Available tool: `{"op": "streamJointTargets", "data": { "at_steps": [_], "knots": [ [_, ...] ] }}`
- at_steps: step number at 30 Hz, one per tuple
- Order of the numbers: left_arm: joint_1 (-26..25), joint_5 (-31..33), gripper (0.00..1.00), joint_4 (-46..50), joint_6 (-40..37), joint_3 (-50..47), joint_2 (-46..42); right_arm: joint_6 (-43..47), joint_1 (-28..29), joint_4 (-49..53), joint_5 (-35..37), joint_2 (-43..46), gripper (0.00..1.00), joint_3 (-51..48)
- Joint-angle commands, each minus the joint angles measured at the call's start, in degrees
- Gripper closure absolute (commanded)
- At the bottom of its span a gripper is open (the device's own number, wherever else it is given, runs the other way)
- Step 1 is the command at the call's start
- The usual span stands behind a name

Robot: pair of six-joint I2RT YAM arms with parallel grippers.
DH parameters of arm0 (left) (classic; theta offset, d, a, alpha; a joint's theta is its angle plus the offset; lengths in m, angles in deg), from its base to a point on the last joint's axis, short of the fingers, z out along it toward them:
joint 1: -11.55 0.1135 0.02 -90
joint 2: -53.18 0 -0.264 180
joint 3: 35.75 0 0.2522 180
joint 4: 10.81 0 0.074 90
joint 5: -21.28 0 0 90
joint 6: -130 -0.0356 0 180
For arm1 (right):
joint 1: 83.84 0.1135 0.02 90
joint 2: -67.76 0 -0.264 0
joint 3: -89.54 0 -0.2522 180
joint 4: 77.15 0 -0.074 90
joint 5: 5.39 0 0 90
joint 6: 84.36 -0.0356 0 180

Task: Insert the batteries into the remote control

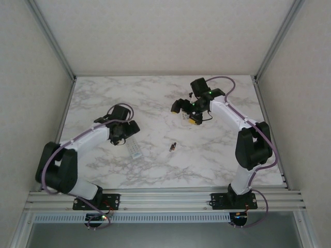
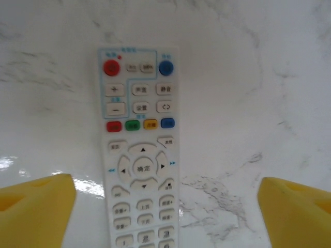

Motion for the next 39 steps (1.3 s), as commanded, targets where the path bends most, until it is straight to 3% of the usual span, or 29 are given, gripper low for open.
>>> {"op": "streamJointTargets", "data": {
  "at_steps": [1,12,15,17,20,27,30,35,39],
  "knots": [
    [-1.4,0.2,0.20,3.8,-4.1,4.4,5.2,-1.0,-0.1,2.6,0.8,0.7,0.01,0.7],
    [-3.1,2.1,0.38,7.3,-6.4,7.9,14.8,-2.1,-0.2,2.7,4.5,5.3,0.01,-2.7],
    [-3.5,2.0,0.50,7.1,-6.7,8.2,15.8,-2.3,-0.2,3.0,4.9,5.6,0.01,-2.6],
    [-3.5,1.8,0.55,6.7,-6.6,7.8,15.7,-2.5,-0.2,3.3,5.1,5.8,0.01,-2.3],
    [-3.5,1.5,0.74,6.1,-6.7,7.8,14.4,-2.6,-0.2,4.0,5.3,5.9,0.01,-1.1],
    [-2.9,1.4,0.83,5.3,-7.9,12.9,8.4,-0.3,-0.2,3.7,2.5,6.1,0.01,2.6],
    [-2.1,-3.7,0.90,0.9,-8.7,16.2,4.4,2.4,0.7,-0.6,-1.7,7.7,0.01,4.1],
    [-0.5,-15.8,0.97,-17.8,-3.6,19.0,-3.3,4.7,4.7,-11.5,-8.0,10.1,0.01,7.5],
    [0.0,-23.3,1.00,-28.3,2.4,22.8,-3.8,-2.8,5.9,-20.2,-15.2,7.9,0.01,10.4]
  ]
}}
